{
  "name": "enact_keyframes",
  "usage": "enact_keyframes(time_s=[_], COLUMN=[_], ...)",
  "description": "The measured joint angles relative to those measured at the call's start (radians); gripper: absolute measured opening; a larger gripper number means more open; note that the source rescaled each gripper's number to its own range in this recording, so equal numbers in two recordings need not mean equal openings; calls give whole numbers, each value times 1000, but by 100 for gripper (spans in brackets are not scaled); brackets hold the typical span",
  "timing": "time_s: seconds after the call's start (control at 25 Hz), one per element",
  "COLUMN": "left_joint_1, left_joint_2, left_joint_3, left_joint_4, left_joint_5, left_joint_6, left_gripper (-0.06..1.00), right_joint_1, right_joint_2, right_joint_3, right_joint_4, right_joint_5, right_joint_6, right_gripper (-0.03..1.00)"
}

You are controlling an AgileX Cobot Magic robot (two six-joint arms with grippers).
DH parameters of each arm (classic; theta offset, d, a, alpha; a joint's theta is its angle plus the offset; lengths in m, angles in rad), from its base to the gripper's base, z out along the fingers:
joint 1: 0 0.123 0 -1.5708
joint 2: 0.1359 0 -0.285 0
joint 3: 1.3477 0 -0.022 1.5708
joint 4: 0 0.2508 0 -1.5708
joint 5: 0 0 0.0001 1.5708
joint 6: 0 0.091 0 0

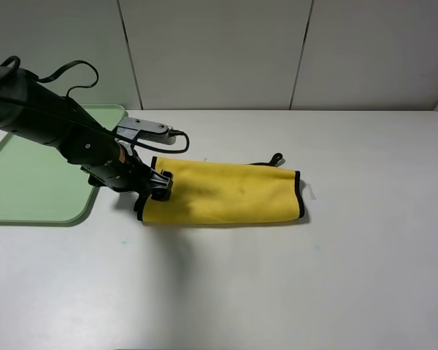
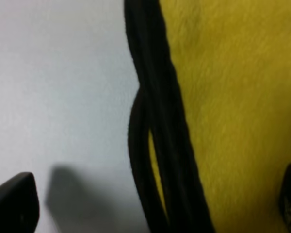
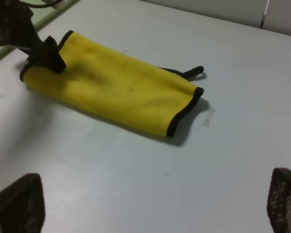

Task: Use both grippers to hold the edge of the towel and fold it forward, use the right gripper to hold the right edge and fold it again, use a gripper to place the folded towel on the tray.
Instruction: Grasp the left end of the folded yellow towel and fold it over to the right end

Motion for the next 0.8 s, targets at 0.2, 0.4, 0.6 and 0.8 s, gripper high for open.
enact_keyframes(time_s=[0.2, 0.4, 0.6, 0.8], left_joint_1=[0, 0, 0, 0], left_joint_2=[31, 38, 43, 45], left_joint_3=[-4, -8, -10, -10], left_joint_4=[1, 7, 12, 11], left_joint_5=[-16, -30, -44, -57], left_joint_6=[-3, -3, 0, 0], left_gripper=[99, 97, 81, 49], right_joint_1=[0, 0, 0, 0], right_joint_2=[0, 0, 0, 0], right_joint_3=[0, 0, 0, 0], right_joint_4=[0, 0, 0, 0], right_joint_5=[0, 0, 0, 0], right_joint_6=[0, 1, 1, 1], right_gripper=[100, 100, 100, 100])
